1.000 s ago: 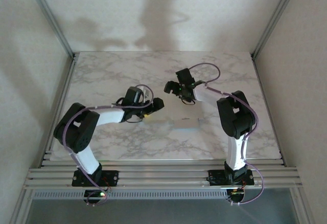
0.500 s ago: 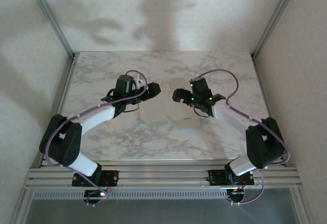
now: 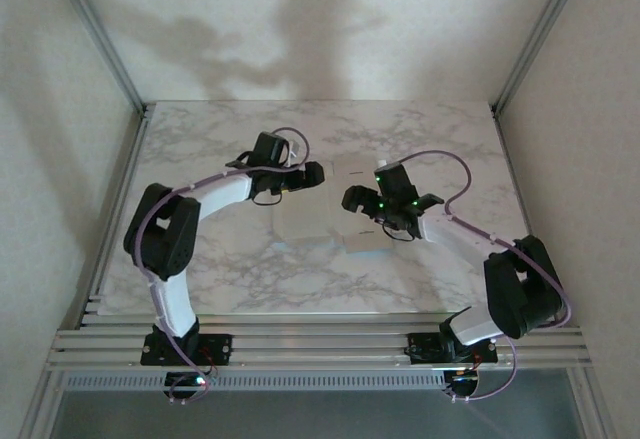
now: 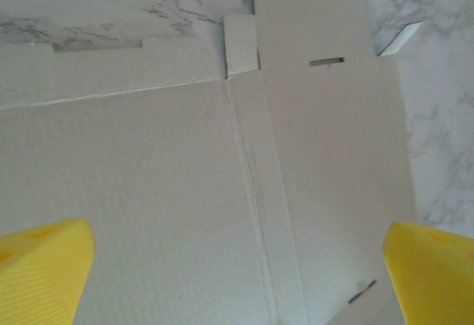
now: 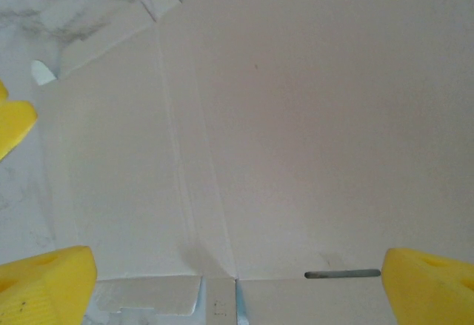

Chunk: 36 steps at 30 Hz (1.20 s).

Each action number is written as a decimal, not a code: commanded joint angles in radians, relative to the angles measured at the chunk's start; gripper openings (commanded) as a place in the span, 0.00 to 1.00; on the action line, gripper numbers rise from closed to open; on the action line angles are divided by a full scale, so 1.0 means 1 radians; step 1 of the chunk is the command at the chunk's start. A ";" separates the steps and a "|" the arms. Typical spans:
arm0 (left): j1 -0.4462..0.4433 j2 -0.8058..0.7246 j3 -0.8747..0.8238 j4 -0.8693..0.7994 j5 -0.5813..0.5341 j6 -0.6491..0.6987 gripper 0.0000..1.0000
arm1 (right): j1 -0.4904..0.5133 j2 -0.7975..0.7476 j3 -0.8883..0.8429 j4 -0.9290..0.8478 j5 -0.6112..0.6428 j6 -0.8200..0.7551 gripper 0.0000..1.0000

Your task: Fold the paper box

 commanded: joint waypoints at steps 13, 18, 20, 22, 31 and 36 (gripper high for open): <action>0.014 0.149 0.144 -0.139 0.014 0.022 0.99 | 0.007 0.149 0.059 -0.089 0.011 0.112 0.99; 0.015 0.179 0.155 -0.143 -0.010 -0.028 1.00 | -0.032 0.210 0.087 -0.056 -0.070 0.105 0.99; 0.013 0.200 0.157 -0.153 -0.016 -0.048 1.00 | -0.037 0.228 0.091 -0.030 -0.081 0.109 0.99; 0.009 0.191 0.123 -0.136 -0.011 -0.075 0.99 | -0.038 0.247 0.093 -0.026 -0.071 0.119 0.99; -0.032 0.039 -0.112 -0.031 -0.006 -0.188 1.00 | -0.055 0.328 0.163 -0.006 -0.015 0.102 0.99; -0.084 -0.057 -0.278 0.102 0.006 -0.296 1.00 | -0.061 0.402 0.296 -0.051 -0.003 0.030 0.99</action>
